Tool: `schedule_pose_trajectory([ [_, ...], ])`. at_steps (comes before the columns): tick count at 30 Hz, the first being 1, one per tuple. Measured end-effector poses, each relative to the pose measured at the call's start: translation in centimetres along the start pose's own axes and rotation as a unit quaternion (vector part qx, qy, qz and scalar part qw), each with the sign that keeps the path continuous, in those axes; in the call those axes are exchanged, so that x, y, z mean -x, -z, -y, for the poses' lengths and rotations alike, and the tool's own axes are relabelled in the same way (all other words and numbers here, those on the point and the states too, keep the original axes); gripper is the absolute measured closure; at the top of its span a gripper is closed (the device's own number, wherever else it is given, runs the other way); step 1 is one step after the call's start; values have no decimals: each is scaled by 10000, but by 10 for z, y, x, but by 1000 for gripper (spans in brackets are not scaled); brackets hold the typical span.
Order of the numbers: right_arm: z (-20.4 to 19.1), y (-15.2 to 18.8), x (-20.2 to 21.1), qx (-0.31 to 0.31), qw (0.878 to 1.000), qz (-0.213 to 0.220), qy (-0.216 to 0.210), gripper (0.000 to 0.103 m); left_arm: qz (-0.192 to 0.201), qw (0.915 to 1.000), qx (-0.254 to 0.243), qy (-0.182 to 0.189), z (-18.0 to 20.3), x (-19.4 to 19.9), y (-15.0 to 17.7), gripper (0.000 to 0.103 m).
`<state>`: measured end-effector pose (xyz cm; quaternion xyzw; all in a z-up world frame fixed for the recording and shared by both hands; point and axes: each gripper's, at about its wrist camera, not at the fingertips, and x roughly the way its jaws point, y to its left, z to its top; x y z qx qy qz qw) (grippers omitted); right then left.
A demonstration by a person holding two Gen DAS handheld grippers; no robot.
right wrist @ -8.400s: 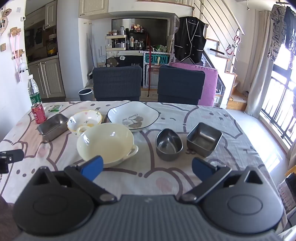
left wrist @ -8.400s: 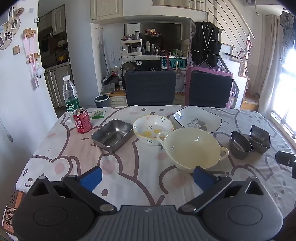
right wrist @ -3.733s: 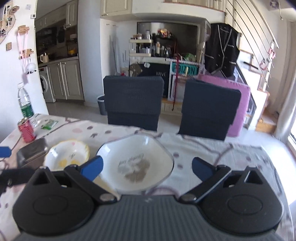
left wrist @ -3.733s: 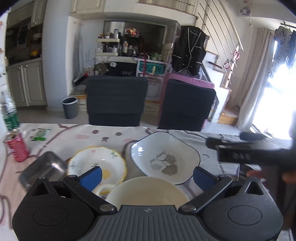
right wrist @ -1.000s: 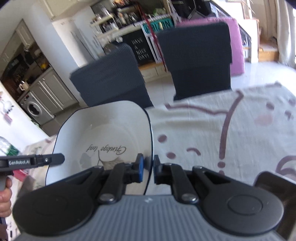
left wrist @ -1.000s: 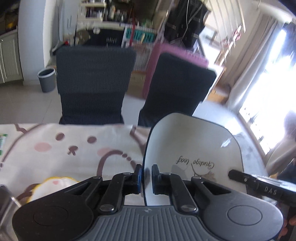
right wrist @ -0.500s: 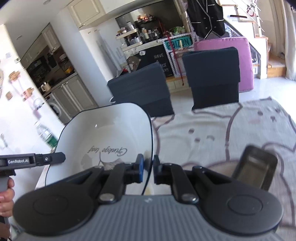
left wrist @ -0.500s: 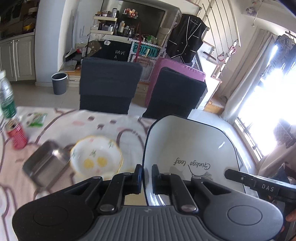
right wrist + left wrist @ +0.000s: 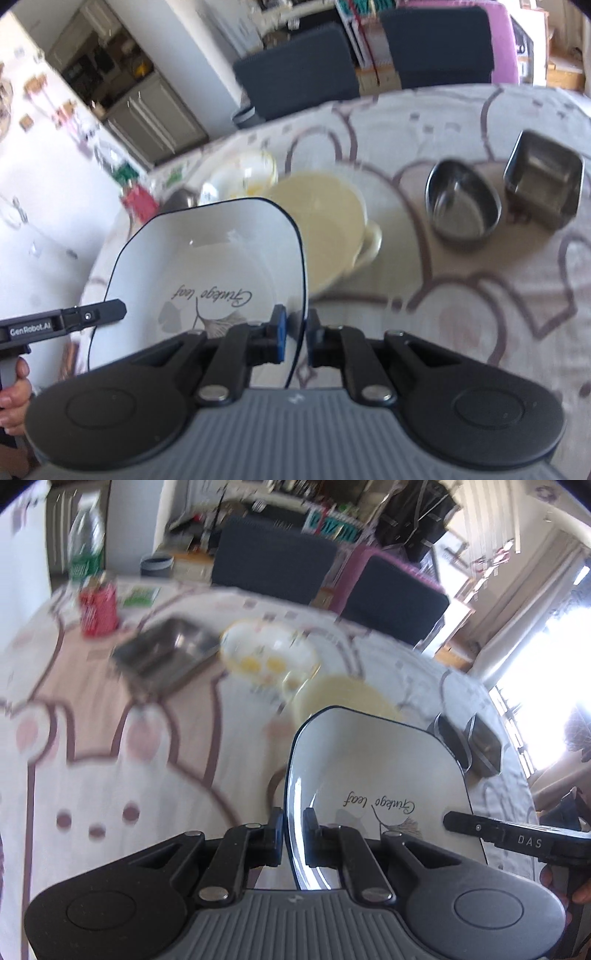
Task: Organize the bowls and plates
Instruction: 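Lift the white plate with both grippers and lower it beside the cream bowl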
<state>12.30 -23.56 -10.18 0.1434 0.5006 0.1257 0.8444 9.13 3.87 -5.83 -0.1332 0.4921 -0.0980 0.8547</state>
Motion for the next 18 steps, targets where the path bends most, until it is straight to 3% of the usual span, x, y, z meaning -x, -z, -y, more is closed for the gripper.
schedule_pose_trajectory([
  [9,-29,32,-48,296,9953,-906,158,90,-771,9957,372,-363,-43,-24,27,92],
  [18,-45,50,-76,454,9892,-1358,323,90,-1301,9887,380,-644,-56,-53,27,92],
])
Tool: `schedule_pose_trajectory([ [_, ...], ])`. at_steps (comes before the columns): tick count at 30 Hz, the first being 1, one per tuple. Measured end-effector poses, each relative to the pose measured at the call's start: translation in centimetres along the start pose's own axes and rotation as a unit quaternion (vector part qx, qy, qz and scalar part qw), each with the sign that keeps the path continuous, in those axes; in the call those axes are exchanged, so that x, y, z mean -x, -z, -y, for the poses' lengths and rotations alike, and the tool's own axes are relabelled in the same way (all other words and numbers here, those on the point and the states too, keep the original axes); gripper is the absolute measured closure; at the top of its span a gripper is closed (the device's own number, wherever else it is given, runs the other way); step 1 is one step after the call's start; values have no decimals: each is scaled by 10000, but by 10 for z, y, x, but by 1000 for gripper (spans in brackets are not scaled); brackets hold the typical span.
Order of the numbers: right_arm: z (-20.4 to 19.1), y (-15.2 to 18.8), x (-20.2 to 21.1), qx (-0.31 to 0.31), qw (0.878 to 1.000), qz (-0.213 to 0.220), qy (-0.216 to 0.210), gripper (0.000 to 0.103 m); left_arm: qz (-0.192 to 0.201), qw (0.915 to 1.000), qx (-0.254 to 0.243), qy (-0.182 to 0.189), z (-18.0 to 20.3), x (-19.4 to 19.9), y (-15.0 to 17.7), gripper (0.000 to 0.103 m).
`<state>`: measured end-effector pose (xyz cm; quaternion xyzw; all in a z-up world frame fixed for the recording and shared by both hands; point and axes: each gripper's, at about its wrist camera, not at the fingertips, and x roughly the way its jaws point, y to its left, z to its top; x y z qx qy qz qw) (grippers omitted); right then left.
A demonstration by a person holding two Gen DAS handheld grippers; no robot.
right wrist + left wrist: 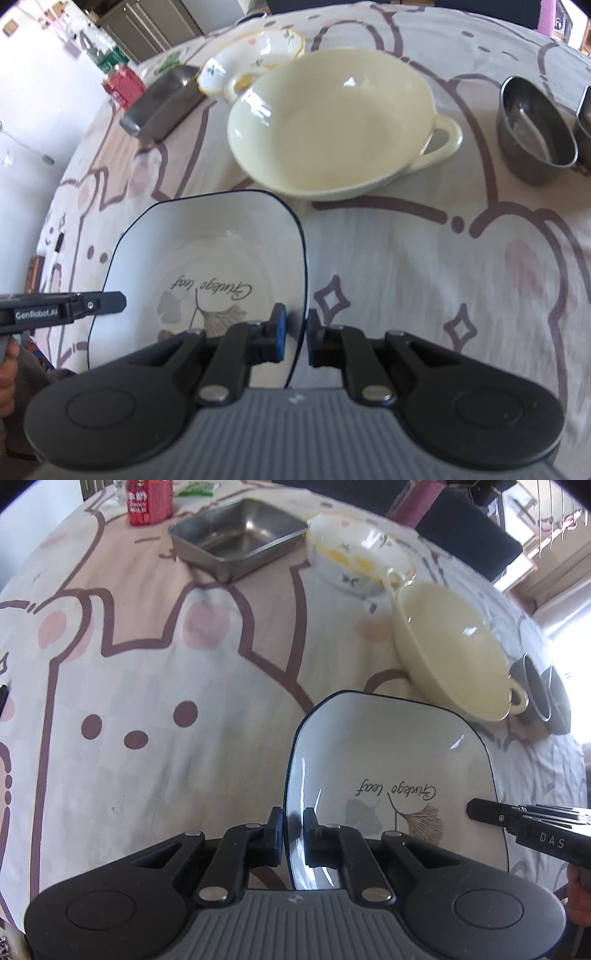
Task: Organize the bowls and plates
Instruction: 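Lift the white plate with both grippers and lower it beside the cream bowl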
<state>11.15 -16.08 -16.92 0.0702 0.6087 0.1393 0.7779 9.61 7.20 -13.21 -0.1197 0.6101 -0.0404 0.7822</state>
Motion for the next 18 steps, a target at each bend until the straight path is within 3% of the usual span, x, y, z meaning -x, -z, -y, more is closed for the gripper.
schedule_pose_trajectory([
  [18,5,1,-22,-39,9992,-321,255,86,-141,9989,-427,-122,20,-17,-6,92],
])
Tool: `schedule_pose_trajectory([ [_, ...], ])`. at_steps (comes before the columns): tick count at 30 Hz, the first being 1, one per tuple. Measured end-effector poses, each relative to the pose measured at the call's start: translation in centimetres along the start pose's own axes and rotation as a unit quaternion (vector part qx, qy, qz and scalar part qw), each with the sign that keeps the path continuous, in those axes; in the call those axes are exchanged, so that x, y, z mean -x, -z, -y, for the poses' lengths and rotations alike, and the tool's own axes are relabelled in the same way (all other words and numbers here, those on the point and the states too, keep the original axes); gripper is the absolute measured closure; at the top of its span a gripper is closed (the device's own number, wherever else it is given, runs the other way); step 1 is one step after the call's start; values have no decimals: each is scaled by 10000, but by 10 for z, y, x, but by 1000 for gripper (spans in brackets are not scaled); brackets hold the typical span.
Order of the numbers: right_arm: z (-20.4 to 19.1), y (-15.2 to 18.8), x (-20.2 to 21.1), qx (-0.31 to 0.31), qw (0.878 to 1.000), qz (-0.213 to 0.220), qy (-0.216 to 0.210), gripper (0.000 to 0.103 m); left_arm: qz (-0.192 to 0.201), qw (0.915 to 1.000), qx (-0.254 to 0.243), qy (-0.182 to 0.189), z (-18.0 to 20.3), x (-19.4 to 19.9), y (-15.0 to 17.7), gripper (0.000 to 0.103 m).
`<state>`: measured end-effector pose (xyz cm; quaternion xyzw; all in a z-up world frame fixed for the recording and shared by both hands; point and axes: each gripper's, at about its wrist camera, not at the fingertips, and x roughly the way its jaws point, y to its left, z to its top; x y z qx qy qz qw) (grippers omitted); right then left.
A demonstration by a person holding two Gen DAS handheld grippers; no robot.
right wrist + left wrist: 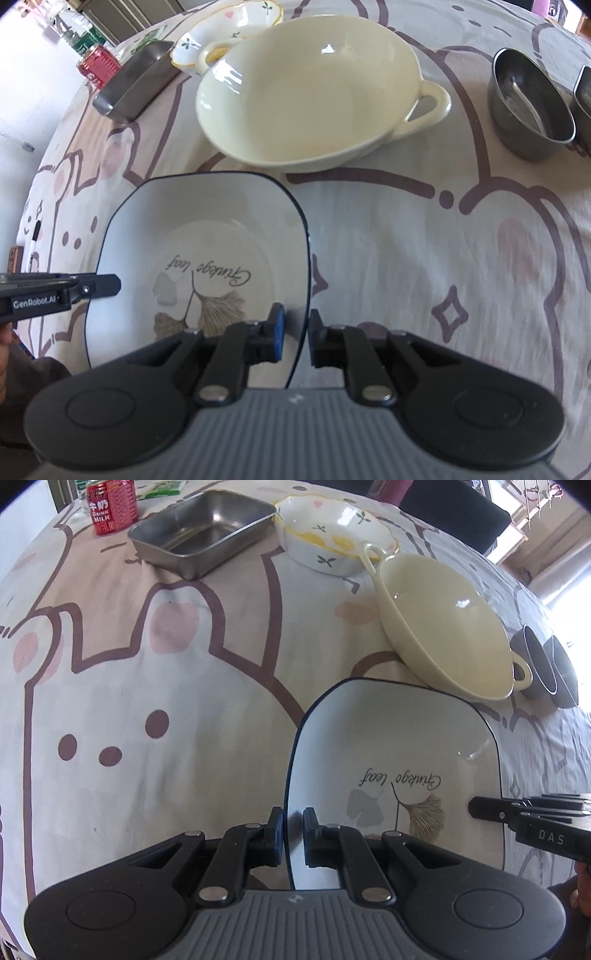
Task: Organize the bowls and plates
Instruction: 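Lift the white plate with both grippers and lower it beside the cream bowl, then open both grippers to release the white plate onto the table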
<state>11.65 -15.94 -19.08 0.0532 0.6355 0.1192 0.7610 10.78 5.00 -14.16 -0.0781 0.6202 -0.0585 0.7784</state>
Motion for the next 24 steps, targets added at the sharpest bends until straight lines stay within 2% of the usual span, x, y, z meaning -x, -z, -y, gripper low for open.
schedule_pose_trajectory([
  [4,-6,-2,-7,57,10000,-11,19,86,-15,10000,-54,11,-1,0,-1,92],
  [8,-6,1,-8,109,9999,20,4,86,213,9994,-259,-36,2,7,-2,92],
  [19,-5,6,-7,170,9999,20,-5,86,15,9995,-330,-10,1,3,0,92],
  [22,-5,7,-6,216,9998,29,11,86,-22,9992,-395,-15,2,3,2,90],
  [24,-5,7,-6,198,9998,34,5,84,-60,9992,-408,4,2,3,4,84],
])
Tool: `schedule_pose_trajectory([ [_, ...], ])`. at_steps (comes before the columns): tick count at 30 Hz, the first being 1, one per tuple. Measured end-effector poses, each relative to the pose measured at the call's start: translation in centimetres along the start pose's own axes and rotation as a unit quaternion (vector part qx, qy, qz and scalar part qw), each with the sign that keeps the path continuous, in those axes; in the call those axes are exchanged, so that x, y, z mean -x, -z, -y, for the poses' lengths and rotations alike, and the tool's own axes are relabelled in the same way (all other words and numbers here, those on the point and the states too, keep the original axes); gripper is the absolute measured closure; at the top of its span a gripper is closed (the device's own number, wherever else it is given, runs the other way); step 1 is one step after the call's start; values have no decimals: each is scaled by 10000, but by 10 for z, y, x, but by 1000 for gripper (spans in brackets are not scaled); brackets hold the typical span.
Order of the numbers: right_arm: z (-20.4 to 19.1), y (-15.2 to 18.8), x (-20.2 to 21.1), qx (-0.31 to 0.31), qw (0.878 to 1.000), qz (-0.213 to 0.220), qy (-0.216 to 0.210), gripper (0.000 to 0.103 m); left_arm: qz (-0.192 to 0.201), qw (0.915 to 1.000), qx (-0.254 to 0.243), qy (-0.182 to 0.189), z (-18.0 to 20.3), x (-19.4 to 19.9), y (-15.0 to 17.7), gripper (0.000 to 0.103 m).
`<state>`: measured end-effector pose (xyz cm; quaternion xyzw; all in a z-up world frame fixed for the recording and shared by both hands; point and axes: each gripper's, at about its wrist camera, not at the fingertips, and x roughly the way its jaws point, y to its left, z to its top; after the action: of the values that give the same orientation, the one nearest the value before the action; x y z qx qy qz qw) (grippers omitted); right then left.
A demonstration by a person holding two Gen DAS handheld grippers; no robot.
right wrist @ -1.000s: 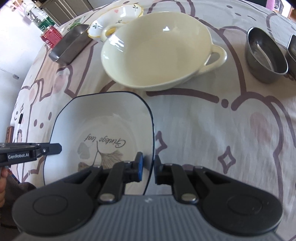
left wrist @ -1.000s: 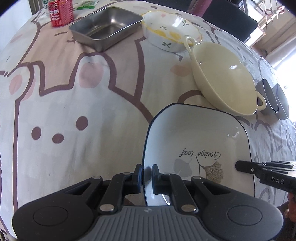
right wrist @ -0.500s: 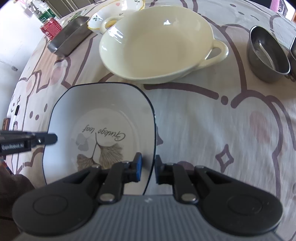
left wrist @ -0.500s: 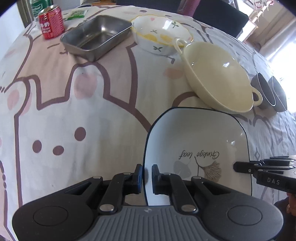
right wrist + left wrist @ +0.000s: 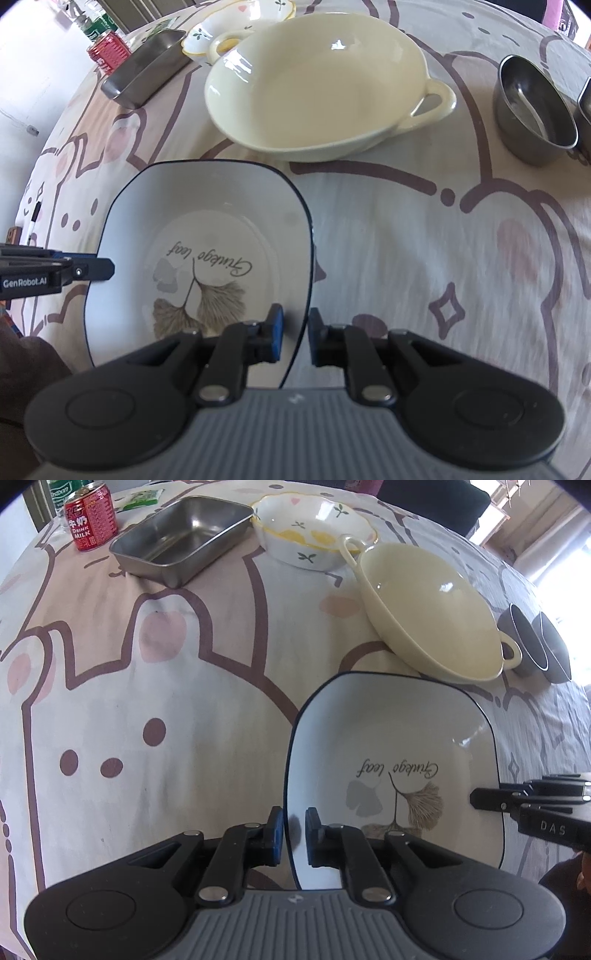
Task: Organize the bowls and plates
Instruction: 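Open both grippers to release the white plate onto the table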
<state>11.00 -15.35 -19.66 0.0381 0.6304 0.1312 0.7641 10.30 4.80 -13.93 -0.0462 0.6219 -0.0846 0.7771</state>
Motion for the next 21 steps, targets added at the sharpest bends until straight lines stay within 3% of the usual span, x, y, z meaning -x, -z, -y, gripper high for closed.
schedule_pose_trajectory([
  [2,0,0,1,-18,10000,15,-17,83,-10,10000,-19,-15,0,0,2,76],
  [8,2,4,6,-9,9999,69,-96,76,-19,10000,-58,-46,-1,2,5,70],
  [16,4,9,17,39,9997,220,-117,58,23,9999,-142,-73,-2,7,10,59],
  [21,4,15,23,121,9993,332,-94,39,58,9999,-160,-22,-3,11,13,40],
])
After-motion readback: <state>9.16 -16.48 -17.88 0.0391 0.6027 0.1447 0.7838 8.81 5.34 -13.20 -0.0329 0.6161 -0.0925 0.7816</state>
